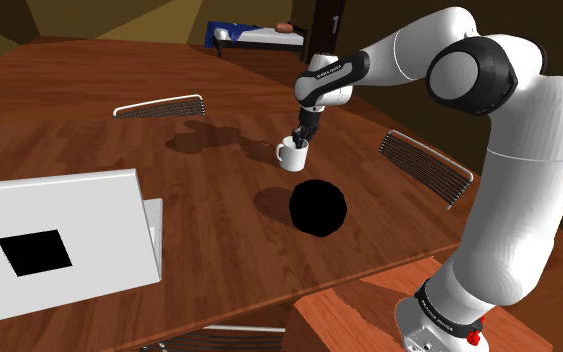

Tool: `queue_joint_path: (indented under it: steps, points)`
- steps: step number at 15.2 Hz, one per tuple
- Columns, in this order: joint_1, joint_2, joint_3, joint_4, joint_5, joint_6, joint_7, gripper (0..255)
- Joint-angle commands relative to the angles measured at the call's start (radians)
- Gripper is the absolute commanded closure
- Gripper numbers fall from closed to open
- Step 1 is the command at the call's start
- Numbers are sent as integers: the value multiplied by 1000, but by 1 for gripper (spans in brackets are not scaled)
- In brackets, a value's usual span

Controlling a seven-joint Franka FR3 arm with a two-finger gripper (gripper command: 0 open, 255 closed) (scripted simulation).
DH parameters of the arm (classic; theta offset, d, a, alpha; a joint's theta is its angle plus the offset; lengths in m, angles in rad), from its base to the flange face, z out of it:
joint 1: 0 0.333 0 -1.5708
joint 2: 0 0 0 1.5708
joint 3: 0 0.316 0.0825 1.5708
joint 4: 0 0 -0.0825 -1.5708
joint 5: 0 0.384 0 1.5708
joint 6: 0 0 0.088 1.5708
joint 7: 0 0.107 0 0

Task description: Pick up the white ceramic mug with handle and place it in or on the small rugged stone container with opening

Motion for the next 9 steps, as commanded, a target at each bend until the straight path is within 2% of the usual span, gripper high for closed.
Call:
queue_joint_path:
  steps: [1, 9]
  points:
    - [0, 0, 0, 0, 0, 0, 0, 255]
    - [0, -6, -1, 5, -2, -11, 1, 255]
